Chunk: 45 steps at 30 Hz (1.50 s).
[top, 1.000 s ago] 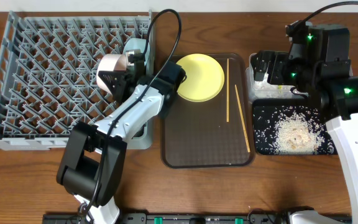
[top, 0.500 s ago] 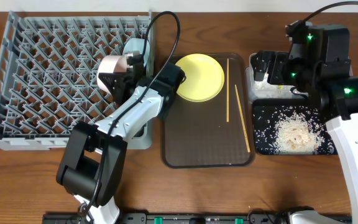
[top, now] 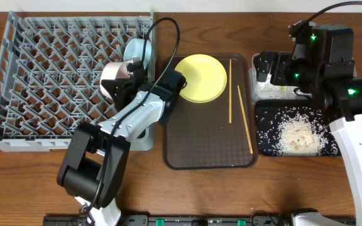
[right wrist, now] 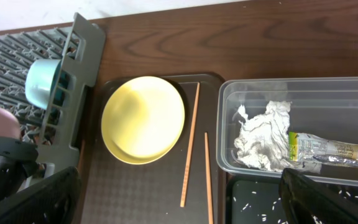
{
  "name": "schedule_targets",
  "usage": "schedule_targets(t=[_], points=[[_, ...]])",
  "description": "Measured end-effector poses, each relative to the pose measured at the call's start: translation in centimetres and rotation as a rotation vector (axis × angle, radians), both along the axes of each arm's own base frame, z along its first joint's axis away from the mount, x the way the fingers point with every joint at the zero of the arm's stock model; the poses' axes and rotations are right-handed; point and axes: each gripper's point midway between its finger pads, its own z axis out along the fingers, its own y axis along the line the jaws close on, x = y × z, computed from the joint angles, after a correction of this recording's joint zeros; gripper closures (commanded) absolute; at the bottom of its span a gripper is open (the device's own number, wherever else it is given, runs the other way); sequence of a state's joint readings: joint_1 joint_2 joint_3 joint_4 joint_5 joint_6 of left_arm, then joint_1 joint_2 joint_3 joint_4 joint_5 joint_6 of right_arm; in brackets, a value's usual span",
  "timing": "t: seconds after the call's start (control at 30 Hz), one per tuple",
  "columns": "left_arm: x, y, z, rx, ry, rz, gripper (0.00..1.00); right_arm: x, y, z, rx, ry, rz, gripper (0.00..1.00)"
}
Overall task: Sort waste into correct bins and load items into the dishwasher
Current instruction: 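Place the white bowl upright in the rack and release it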
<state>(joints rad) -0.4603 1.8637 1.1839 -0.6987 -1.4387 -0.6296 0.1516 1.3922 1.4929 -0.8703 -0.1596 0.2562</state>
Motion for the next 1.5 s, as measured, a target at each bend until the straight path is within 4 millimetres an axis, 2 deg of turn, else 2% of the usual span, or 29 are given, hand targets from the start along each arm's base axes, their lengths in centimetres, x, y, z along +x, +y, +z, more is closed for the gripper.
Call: schedule_targets(t=[0.4, 0.47, 0.53, 0.57, 0.6, 0.63, 0.73, 1.03, 1.2, 1.33, 1.5], points=[[0.1, -0.7, -1.1, -0.06, 0.024, -0.022, 0.92, 0.0, 0.0, 0.0, 0.0, 0.0, 0.0, 0.01], [0.1, -1.0, -1.2, -0.061, 0.03, -0.029, 0.89, 0.0, 0.0, 0.0, 0.0, 0.0, 0.0, 0.01], [0.1, -1.4, -1.2, -0.057, 0.044, -0.042, 0.83, 0.0, 0.0, 0.0, 0.0, 0.0, 0.0, 0.01], [0.1, -1.6, -1.2, -0.054, 0.051, -0.049, 0.72, 0.0, 0.0, 0.0, 0.0, 0.0, 0.0, 0.01], [0.1, -1.9, -1.2, -0.046, 0.065, -0.057, 0.66, 0.0, 0.0, 0.0, 0.0, 0.0, 0.0, 0.01], [0.1, -2.1, -1.2, -0.045, 0.067, -0.063, 0.55, 0.0, 0.0, 0.0, 0.0, 0.0, 0.0, 0.01], [0.1, -2.8, -1.3, -0.041, 0.08, -0.083, 0.4, 0.0, 0.0, 0.0, 0.0, 0.0, 0.0, 0.01], [0.1, -4.0, -4.1, -0.168, 0.196, -0.13, 0.34, 0.0, 0.0, 0.0, 0.0, 0.0, 0.0, 0.01], [0.9, -5.6, -5.4, -0.284, 0.252, -0.18, 0.32, 0.0, 0.0, 0.0, 0.0, 0.0, 0.0, 0.01], [1.9, -7.3, -5.9, -0.388, 0.286, -0.232, 0.28, 0.0, 0.0, 0.0, 0.0, 0.0, 0.0, 0.01], [3.0, -8.7, -5.4, -0.476, 0.294, -0.273, 0.26, 0.0, 0.0, 0.0, 0.0, 0.0, 0.0, 0.01]])
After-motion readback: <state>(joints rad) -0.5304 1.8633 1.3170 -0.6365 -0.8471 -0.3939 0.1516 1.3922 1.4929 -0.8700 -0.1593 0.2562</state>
